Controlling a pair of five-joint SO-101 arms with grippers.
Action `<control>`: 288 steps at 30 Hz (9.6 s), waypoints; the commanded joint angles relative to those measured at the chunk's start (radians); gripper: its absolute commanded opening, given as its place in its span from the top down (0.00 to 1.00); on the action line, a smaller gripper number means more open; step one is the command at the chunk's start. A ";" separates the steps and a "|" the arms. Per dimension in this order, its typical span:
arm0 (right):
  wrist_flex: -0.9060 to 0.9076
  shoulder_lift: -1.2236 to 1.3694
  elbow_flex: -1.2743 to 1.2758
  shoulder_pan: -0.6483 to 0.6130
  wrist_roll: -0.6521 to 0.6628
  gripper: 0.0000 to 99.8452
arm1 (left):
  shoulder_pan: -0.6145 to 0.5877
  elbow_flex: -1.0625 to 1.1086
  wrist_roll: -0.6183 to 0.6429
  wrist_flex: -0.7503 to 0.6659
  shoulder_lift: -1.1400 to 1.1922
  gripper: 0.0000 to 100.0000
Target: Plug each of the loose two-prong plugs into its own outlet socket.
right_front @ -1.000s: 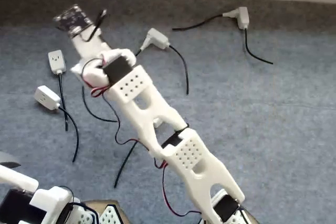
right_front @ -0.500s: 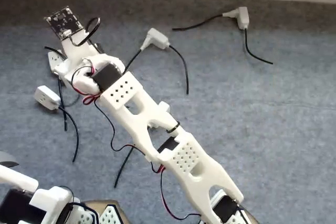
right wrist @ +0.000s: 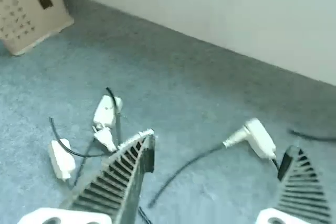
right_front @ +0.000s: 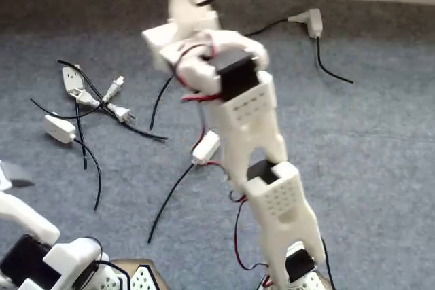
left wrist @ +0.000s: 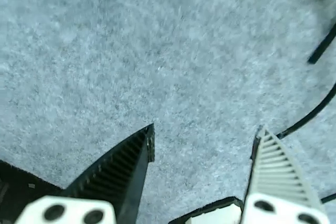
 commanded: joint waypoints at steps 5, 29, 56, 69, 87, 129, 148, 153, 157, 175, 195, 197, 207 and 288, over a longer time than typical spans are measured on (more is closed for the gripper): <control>0.113 -0.070 -0.056 0.509 -0.018 0.64 | 0.252 -0.303 0.041 0.034 -0.028 0.70; 0.104 -0.544 1.303 0.656 -0.055 0.64 | 0.633 -0.298 0.044 -0.482 0.285 0.70; -0.067 -0.331 1.500 0.033 -0.014 0.64 | 0.371 -0.283 0.041 -0.497 0.432 0.70; 0.048 0.105 0.820 0.007 -0.044 0.64 | 0.366 -0.278 0.041 -0.497 0.432 0.70; 0.111 -0.091 0.585 0.071 -0.041 0.64 | 0.443 -0.288 0.041 -0.532 0.426 0.70; -0.587 -1.461 2.700 0.392 0.025 0.64 | 0.753 -0.730 -0.425 -0.531 0.920 0.88; -0.641 -1.368 2.700 0.390 0.018 0.64 | 0.872 -1.018 -0.419 -0.235 0.832 1.00; -0.685 -1.366 2.704 0.392 0.018 0.64 | 0.892 -1.179 -0.419 -0.035 0.774 1.00; -0.728 -1.365 2.712 0.395 0.018 0.64 | 0.952 -1.267 -0.419 0.172 0.694 1.00; -0.819 -1.363 2.790 0.395 0.017 0.64 | 1.237 -0.432 -0.153 0.089 -0.170 1.00; -0.823 -1.372 2.790 0.403 -0.051 0.84 | 1.532 0.969 0.288 -0.977 -1.144 1.00; -0.823 -1.374 2.790 0.420 -0.051 0.84 | 1.529 1.066 0.288 -1.079 -1.182 1.00; -0.848 -1.376 2.629 0.435 -0.052 0.84 | 1.529 1.446 0.445 -1.471 -1.412 1.00; -1.291 -1.365 2.347 0.042 -0.046 0.99 | 1.443 1.414 0.635 -1.416 -1.463 0.99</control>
